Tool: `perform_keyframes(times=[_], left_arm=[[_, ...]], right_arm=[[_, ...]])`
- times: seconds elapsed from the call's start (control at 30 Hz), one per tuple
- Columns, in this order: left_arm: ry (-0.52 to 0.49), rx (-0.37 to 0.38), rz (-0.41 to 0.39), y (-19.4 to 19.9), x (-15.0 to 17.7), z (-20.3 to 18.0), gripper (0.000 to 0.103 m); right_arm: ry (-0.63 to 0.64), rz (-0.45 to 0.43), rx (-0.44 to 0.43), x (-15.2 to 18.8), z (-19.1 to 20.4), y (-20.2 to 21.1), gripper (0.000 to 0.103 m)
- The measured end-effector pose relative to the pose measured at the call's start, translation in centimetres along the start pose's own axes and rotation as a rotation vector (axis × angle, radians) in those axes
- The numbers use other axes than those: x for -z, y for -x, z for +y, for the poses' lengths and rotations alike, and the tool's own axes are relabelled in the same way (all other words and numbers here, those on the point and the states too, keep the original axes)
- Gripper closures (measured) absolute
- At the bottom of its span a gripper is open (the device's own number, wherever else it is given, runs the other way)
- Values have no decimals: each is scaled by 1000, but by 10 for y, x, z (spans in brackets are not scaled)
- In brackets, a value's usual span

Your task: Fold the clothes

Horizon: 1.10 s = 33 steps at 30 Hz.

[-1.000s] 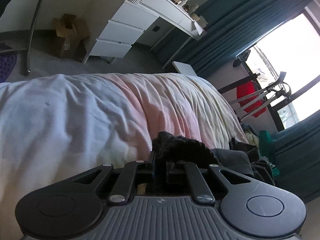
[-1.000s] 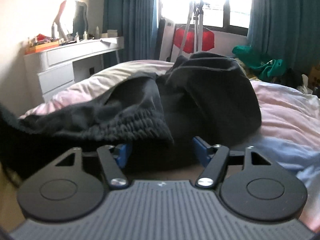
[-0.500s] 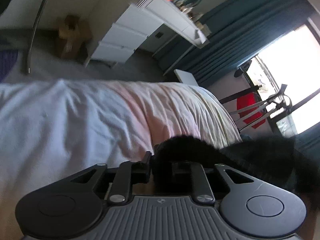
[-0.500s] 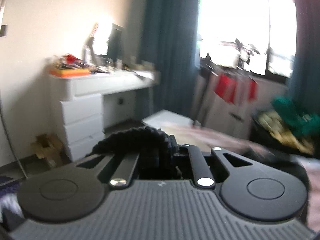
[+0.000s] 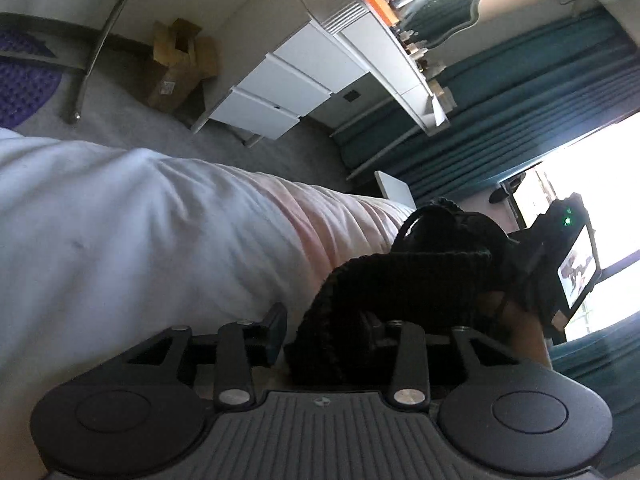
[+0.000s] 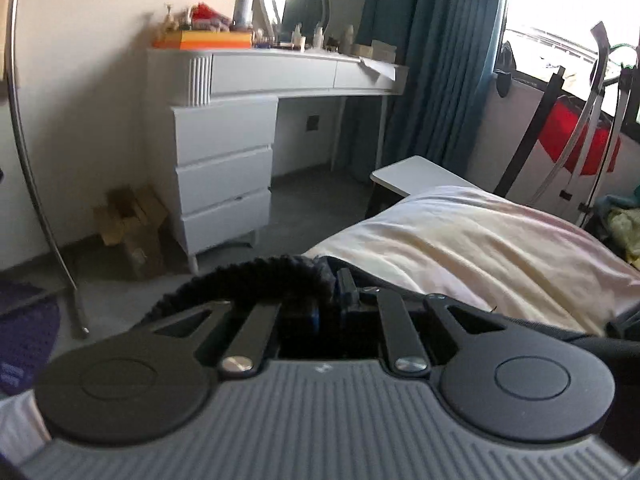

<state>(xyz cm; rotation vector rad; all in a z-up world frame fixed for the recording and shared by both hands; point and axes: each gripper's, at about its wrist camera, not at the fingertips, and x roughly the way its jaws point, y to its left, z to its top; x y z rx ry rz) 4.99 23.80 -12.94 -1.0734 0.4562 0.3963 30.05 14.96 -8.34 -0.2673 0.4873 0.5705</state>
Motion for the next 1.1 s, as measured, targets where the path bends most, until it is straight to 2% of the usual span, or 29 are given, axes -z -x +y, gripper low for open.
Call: perform_keyframes(times=[0.17,0.23,0.27,0.3,0.4,0.53,0.6,0.63,0.83,0.93,1.03,1.1], left_arm=[[-4,16,-15,-5,1,-2,63],[-9,13,-17,-4,2,-2,63],[-14,9,-20,-3,3,-3,63],[-18,6,-25,-2,3,-4,62],[-39,-4,-35,2,3,-9,62],[-58,1,-39,12,3,-12,59],[-63,16,-41,19,1,-15,51],[-65,24,-39,24,0,-15,44],[-51,71,-31,66,2,-13,28],[-124,116,-20,86,14,-25,24],[-148,96,29,87,33,-37,15],[-148,78,72,82,46,-41,15]], right_arm=[[25,12,-16,-5,-11,35,80],[41,19,-18,-8,-15,50,54],[50,22,-19,-9,-18,57,23],[57,20,-15,-9,-20,66,16],[50,-13,40,0,-31,109,16],[-78,-41,48,20,-69,178,16],[-152,-69,50,39,-96,223,16],[-193,-83,55,49,-110,244,16],[-509,-134,156,131,-204,350,16],[-742,-147,180,176,-253,373,14],[-965,-164,155,207,-294,373,14],[-1081,-166,154,223,-315,363,14]])
